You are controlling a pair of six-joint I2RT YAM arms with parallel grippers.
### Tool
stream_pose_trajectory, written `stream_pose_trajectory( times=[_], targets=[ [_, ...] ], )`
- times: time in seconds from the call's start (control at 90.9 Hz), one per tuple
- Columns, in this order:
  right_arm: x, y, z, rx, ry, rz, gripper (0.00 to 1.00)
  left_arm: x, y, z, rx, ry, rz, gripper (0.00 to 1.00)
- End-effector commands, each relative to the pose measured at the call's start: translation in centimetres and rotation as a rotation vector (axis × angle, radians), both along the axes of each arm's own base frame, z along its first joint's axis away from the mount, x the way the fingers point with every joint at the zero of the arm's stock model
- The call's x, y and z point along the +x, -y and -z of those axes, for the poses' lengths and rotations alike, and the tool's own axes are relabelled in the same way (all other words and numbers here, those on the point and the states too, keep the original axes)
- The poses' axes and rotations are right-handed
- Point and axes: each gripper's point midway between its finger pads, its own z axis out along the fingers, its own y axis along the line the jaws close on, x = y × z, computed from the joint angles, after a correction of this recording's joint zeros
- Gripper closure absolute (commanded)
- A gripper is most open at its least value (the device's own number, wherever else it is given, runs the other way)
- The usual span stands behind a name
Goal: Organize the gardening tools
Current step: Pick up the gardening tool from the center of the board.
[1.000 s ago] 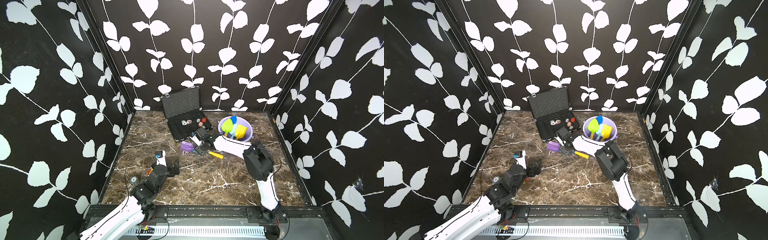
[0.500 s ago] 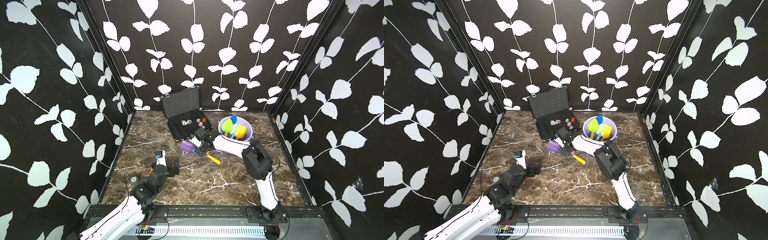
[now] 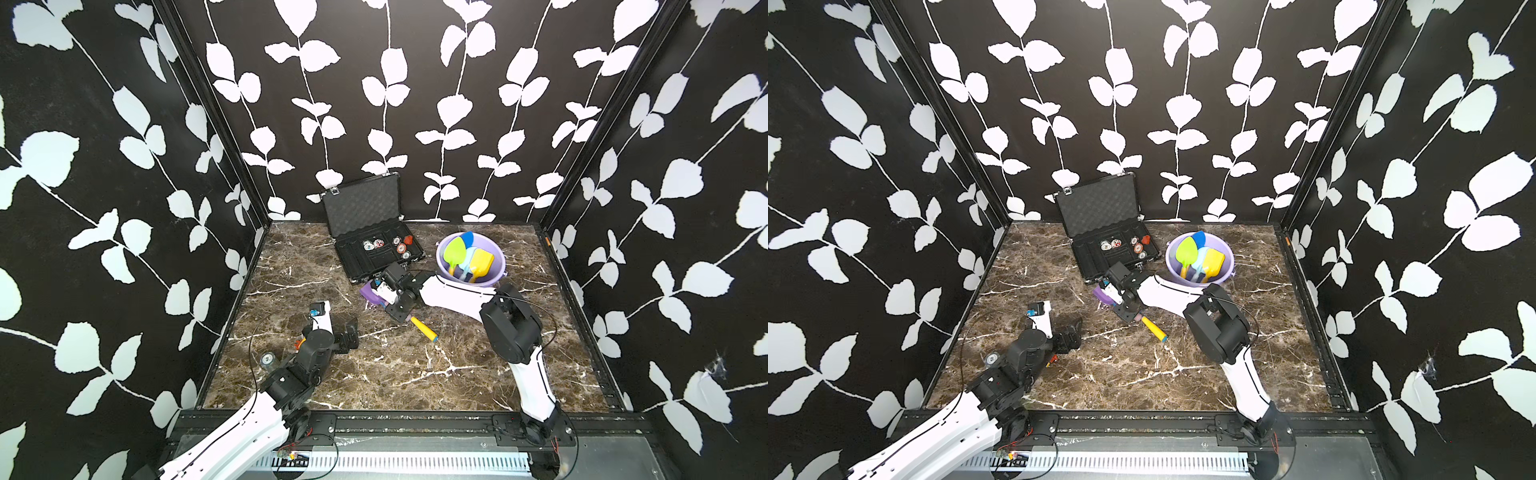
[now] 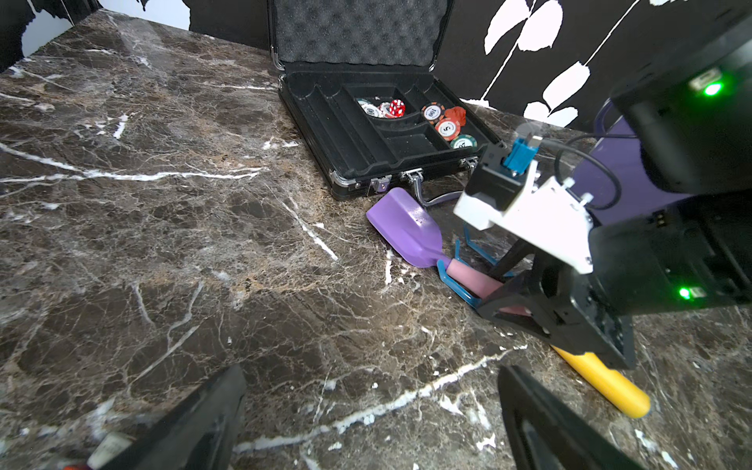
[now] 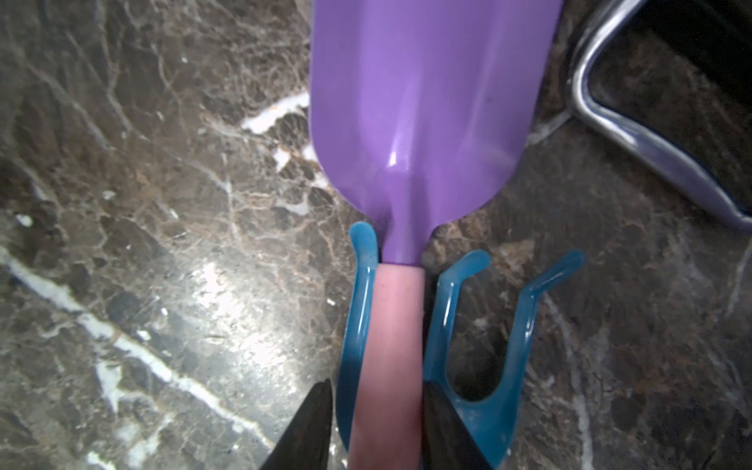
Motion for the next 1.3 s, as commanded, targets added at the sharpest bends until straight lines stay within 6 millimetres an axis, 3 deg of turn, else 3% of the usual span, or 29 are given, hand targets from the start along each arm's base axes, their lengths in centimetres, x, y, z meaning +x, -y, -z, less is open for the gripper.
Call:
stream_pose_trajectory(
  times=[0.0, 0.385, 0.693, 0.968, 1.287],
  targets=[
    [-0.3, 0.4, 0.9, -0.046, -0.003, -0.01, 0.66, 0.0, -0.1, -0.3, -0.015, 0.014, -0.009, 0.01],
    [-0.1, -0.2, -2.5, -0.059, 0.123, 0.007, 0.86, 0.3, -0.7, -0.2, -0.007, 0.009, -0.028, 0.01],
    [0.1, 0.1, -6.1, 0.032, 0.234, 0.058, 0.99, 0.1, -0.7, -0.7, -0.015, 0.021, -0.024, 0.01],
    [-0.4, 0.5, -8.4, 0.125, 0.286, 0.09, 1.0, 0.1, -0.2, -1.3, -0.035, 0.031, 0.001, 0.01],
    [-2.4, 2.1, -10.2, 0.256, 0.352, 0.152, 1.0, 0.5, 3.1, -4.1, -0.103, 0.063, 0.145, 0.01]
  ],
)
